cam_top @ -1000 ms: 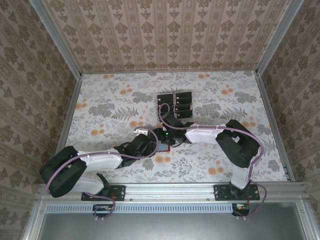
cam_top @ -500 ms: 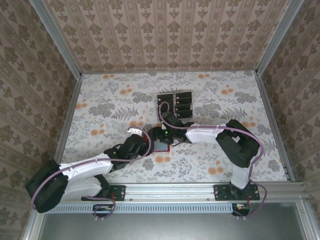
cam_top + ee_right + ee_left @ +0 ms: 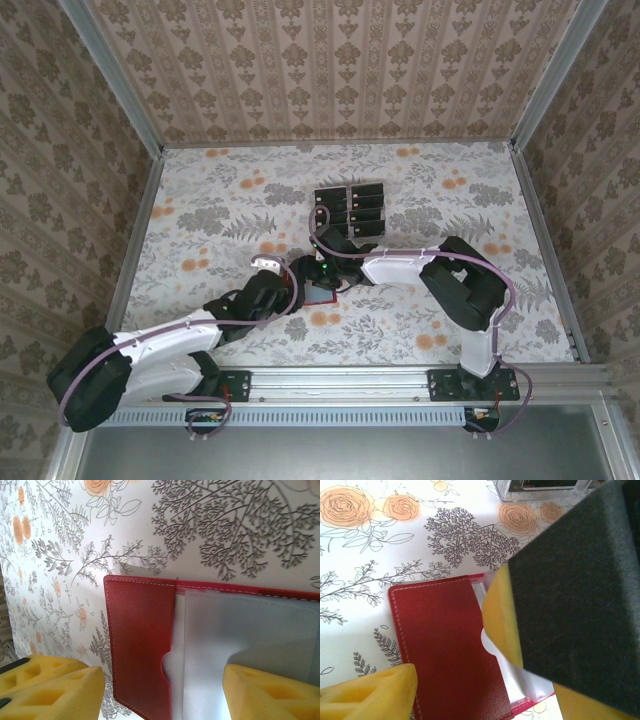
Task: Put the credit cards into the card holder
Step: Flip over the card slot in the card holder.
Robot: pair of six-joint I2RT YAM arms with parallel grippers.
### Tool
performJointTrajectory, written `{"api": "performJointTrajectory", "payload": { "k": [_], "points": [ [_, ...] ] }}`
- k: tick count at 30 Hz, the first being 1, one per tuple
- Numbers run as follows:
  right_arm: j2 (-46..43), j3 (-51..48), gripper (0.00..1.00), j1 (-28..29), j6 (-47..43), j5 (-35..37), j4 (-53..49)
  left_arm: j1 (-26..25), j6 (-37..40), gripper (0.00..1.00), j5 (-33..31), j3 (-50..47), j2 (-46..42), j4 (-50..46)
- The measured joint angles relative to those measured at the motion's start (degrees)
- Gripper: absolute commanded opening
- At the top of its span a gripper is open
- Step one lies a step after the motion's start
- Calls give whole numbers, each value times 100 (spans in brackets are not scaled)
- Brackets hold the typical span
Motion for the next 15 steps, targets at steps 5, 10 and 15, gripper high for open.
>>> {"api": "performJointTrajectory", "payload": {
  "k": [5,10,15],
  "points": [
    [42,35,65,20,0,0,-15,0,0,74,59,-7,278,149],
    [46,35,65,20,2,-2,-15,-2,0,74,81,-7,623,323],
    [46,35,66,20,2,-2,-13,-2,-2,73,4,57,1019,433]
  ]
}}
